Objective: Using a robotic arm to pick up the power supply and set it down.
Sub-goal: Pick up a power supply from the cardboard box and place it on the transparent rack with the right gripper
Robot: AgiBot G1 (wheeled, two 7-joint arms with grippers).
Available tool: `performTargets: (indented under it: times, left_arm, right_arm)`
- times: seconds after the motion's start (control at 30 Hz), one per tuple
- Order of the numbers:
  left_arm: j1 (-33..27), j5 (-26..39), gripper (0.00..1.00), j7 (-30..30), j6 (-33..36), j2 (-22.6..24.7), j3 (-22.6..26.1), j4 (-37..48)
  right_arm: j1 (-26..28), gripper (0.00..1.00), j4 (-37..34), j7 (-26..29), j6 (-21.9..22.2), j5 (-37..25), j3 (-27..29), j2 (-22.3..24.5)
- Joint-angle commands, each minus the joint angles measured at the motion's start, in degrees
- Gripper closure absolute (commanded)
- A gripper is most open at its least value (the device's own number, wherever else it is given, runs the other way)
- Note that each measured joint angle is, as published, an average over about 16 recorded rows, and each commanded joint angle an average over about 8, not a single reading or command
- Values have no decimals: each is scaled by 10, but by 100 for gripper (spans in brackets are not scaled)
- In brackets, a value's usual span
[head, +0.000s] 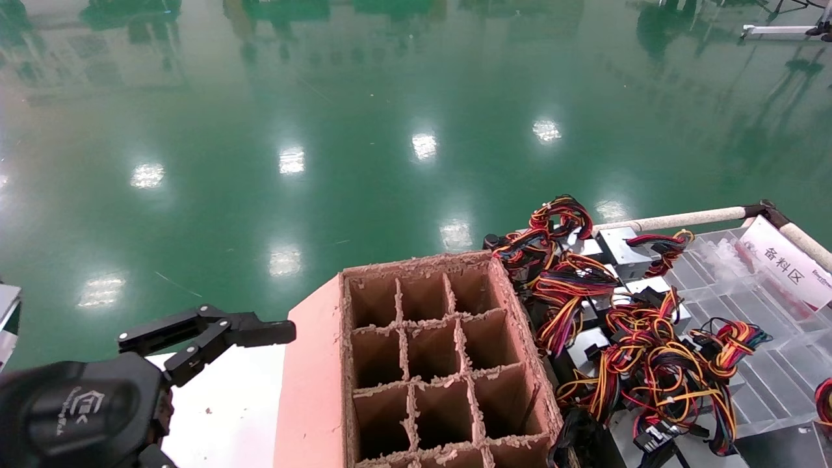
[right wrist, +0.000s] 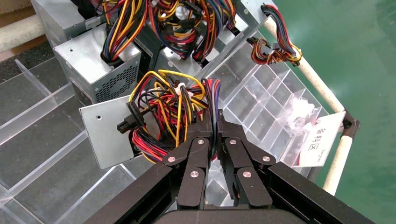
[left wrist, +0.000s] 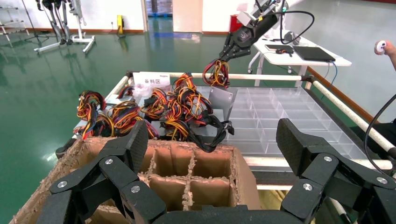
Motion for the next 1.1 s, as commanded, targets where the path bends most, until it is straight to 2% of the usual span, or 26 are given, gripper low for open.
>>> performTargets:
  times: [0.03, 0.43, 0.77, 1.1]
  left_arm:
    - [0, 0, 0, 0, 0, 0, 0, 0]
    - [0, 0, 0, 0, 0, 0, 0, 0]
    - [0, 0, 0, 0, 0, 0, 0, 0]
    - [0, 0, 0, 0, 0, 0, 0, 0]
  right_arm:
    - [8, 100, 2, 2, 0, -8, -1, -1]
    - [68, 100, 19, 4, 1, -65, -6, -8]
    - [120, 100, 63, -4, -18, -113, -15, -25]
    - [125, 100, 113, 8, -32, -94, -36, -15]
